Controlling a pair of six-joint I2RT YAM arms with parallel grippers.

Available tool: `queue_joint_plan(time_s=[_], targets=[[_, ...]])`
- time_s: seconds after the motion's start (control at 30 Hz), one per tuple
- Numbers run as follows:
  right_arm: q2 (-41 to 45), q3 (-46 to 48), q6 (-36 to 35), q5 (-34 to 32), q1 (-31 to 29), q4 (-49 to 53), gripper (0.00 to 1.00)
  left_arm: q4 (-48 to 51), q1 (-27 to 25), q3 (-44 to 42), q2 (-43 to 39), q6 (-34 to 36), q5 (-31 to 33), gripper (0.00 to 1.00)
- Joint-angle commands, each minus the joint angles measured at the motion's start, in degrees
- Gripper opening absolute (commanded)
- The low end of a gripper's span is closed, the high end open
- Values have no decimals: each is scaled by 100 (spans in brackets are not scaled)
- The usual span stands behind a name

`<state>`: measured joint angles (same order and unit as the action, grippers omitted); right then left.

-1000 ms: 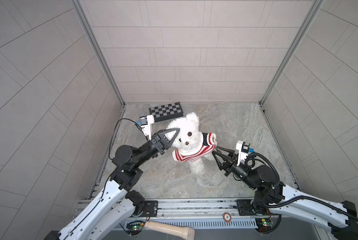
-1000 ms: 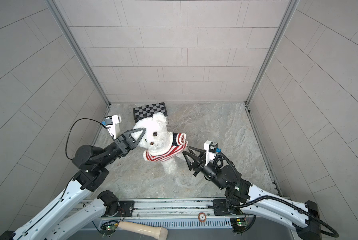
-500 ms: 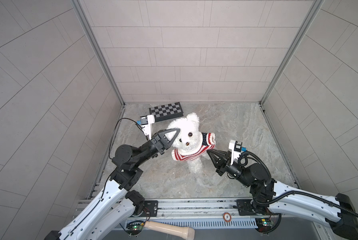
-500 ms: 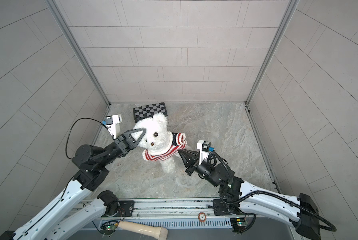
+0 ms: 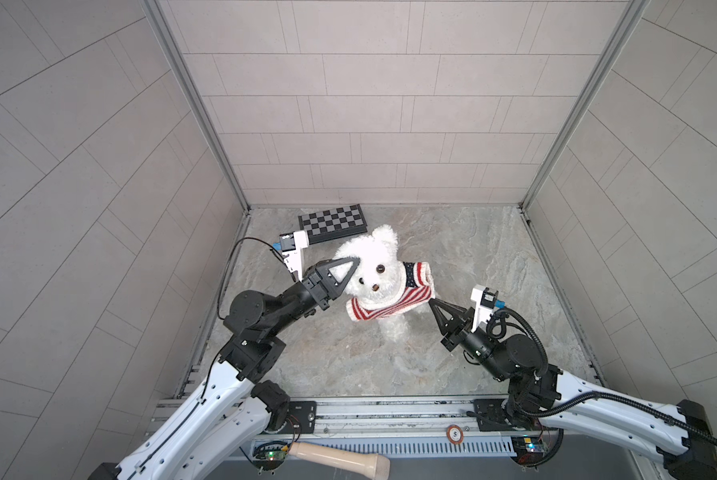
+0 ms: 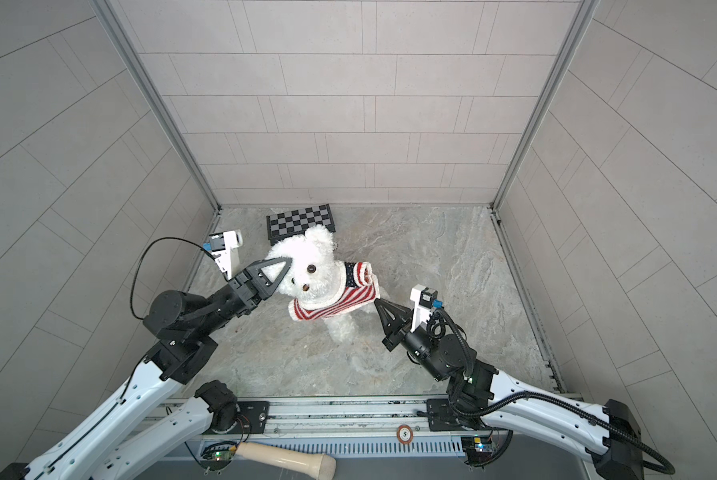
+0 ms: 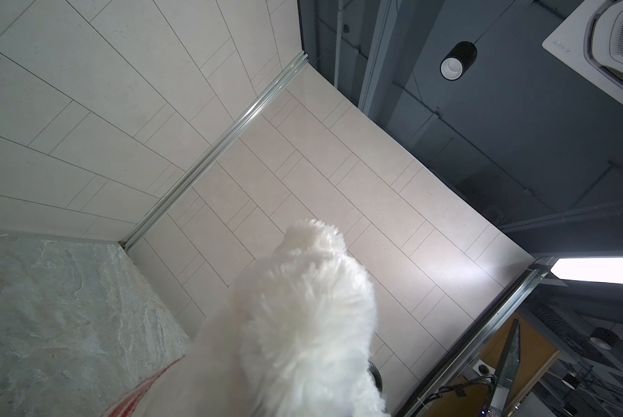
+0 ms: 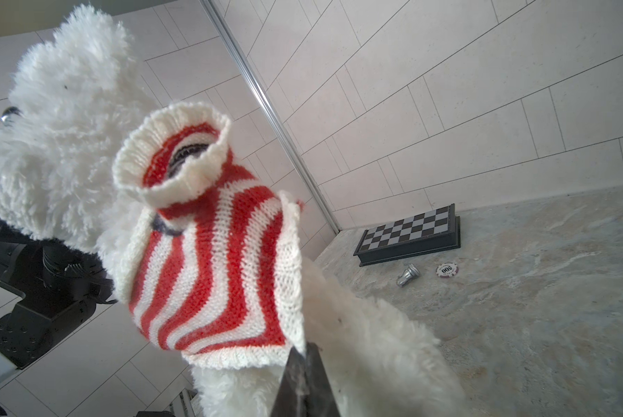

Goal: Dress the teddy bear

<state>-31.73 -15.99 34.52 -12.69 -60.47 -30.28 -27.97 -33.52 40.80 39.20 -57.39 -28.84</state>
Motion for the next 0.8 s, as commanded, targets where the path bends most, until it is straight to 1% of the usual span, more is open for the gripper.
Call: queue_joint_plan(time_s=[0.0,0.13,0.23,0.27,0.33,0.4,0.43,0.5,0.57,0.63,0.7,0.77], targets=[[-100,-185,-113,28,32,6,0,-410,26,68,-165,51,49,0],[-347,-378,-279,476,24,-223,0,-308,21,161,-149,90,5,0],[-387,-327,-271,602,26,-427,0,-249,21,176,-161,107,-23,0],[-379,-288,-271,645,26,-536,2,-212,21,183,-182,121,-17,0],[-318,-262,-341,727,28,-540,15,-122,22,212,-189,165,-59,0],[-74,-324,-553,725,25,-209,30,144,21,282,-219,302,-61,0],[78,-364,-671,725,26,-16,36,336,21,333,-235,409,-65,0],[459,-525,-1011,697,26,622,46,1042,21,546,-232,792,-23,0],[767,-794,-1441,603,26,1433,53,1913,21,828,-212,1251,61,0],[830,-1098,-1913,588,22,2048,59,2744,21,1121,-145,1670,241,0],[622,-1436,-2423,682,26,2437,62,3527,21,1472,62,2008,381,0],[207,-1771,-2891,1015,27,2575,65,4066,21,1824,359,2180,410,0]])
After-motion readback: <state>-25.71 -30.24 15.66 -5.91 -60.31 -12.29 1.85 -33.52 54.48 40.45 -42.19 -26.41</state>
